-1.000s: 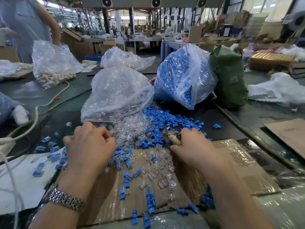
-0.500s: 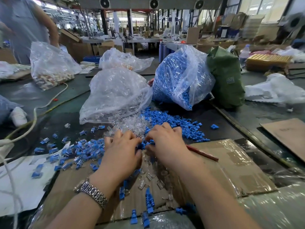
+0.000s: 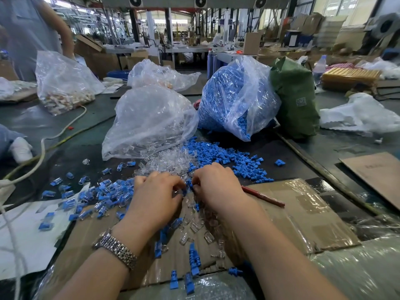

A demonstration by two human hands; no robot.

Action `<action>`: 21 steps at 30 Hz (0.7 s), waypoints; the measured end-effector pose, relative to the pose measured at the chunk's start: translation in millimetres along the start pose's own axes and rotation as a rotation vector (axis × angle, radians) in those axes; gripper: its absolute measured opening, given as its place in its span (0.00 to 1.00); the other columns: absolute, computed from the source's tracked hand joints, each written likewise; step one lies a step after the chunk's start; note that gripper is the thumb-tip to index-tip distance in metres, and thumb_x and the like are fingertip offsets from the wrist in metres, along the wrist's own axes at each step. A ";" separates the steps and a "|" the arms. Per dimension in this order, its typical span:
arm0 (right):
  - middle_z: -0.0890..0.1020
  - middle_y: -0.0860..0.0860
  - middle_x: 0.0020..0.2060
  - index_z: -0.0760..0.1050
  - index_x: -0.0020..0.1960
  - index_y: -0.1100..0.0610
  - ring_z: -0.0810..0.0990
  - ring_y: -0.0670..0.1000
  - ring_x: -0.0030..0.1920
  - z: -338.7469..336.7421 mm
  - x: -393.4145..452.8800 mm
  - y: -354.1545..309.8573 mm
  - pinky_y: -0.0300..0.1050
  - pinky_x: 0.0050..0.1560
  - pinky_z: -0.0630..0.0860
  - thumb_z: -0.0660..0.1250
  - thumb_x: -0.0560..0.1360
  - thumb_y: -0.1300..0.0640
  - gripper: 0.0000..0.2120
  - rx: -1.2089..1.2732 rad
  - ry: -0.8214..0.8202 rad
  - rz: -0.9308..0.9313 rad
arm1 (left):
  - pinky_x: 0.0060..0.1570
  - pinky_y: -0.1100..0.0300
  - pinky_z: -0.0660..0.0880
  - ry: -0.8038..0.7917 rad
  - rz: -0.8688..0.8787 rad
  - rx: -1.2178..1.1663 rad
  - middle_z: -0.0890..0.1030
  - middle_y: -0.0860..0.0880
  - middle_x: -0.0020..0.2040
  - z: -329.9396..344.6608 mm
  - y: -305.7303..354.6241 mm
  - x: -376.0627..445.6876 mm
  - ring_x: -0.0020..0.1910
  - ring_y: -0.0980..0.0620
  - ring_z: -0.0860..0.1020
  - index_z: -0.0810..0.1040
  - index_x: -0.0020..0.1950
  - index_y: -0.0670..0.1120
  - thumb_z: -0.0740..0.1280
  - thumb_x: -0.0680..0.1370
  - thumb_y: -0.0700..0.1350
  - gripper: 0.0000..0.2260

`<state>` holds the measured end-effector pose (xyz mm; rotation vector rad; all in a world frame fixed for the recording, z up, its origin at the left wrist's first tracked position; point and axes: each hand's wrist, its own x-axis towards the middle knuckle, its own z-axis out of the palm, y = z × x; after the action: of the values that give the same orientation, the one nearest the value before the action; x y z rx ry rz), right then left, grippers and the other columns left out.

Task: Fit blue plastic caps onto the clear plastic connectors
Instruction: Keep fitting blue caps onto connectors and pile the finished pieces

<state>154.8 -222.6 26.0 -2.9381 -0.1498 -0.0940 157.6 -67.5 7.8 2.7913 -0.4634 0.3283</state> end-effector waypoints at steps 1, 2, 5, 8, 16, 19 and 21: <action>0.80 0.53 0.51 0.81 0.56 0.51 0.74 0.57 0.59 1.6 0.4 -0.7 0.57 0.62 0.70 0.63 0.80 0.58 0.09 -0.011 0.009 -0.009 | 0.60 0.51 0.60 0.002 -0.001 -0.011 0.80 0.62 0.55 -0.3 0.4 -0.6 0.59 0.57 0.73 0.79 0.58 0.61 0.68 0.79 0.55 0.08; 0.79 0.53 0.51 0.81 0.56 0.52 0.74 0.57 0.59 2.7 0.8 -0.8 0.57 0.61 0.70 0.63 0.80 0.58 0.09 -0.017 0.018 -0.017 | 0.60 0.51 0.59 0.004 -0.003 -0.023 0.80 0.62 0.54 -0.7 0.6 -1.4 0.59 0.57 0.73 0.79 0.58 0.61 0.69 0.79 0.54 0.08; 0.78 0.52 0.52 0.80 0.54 0.53 0.77 0.55 0.55 1.0 1.1 2.5 0.54 0.58 0.73 0.65 0.79 0.56 0.07 0.041 0.053 -0.008 | 0.58 0.52 0.58 0.018 -0.011 -0.037 0.79 0.62 0.52 -3.5 0.3 -2.9 0.58 0.57 0.73 0.79 0.55 0.61 0.69 0.79 0.53 0.05; 0.82 0.50 0.48 0.79 0.50 0.53 0.80 0.53 0.51 -2.9 0.7 7.8 0.51 0.54 0.78 0.70 0.77 0.57 0.03 0.289 0.083 0.053 | 0.65 0.53 0.63 0.052 -0.011 -0.153 0.80 0.62 0.48 -7.4 0.1 -2.0 0.55 0.58 0.77 0.80 0.57 0.59 0.69 0.79 0.50 0.07; 0.86 0.46 0.45 0.84 0.53 0.51 0.83 0.45 0.48 -15.7 -7.4 27.0 0.37 0.53 0.78 0.72 0.78 0.59 0.06 0.850 0.221 0.077 | 0.44 0.68 0.78 -0.085 -0.150 -0.908 0.87 0.54 0.44 -18.4 -4.6 0.9 0.44 0.59 0.84 0.85 0.53 0.53 0.72 0.78 0.40 0.09; 0.86 0.48 0.38 0.84 0.50 0.54 0.86 0.49 0.42 -23.2 -14.5 27.3 0.43 0.50 0.83 0.72 0.78 0.63 0.06 1.187 0.170 0.045 | 0.48 0.59 0.80 -0.158 -0.217 -1.175 0.87 0.47 0.49 -20.6 -7.4 1.9 0.49 0.50 0.85 0.87 0.52 0.50 0.71 0.77 0.39 0.09; 0.85 0.50 0.37 0.81 0.51 0.56 0.86 0.49 0.38 -26.8 -17.8 25.6 0.41 0.44 0.83 0.70 0.78 0.65 0.05 1.281 0.129 0.014 | 0.50 0.56 0.80 -0.190 -0.229 -1.314 0.86 0.43 0.52 -22.5 -8.8 1.7 0.51 0.47 0.85 0.87 0.53 0.49 0.71 0.74 0.41 0.10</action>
<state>138.4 -254.6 45.9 -1.6498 -0.1060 -0.1224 158.3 -52.8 27.0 1.5492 -0.2339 -0.2437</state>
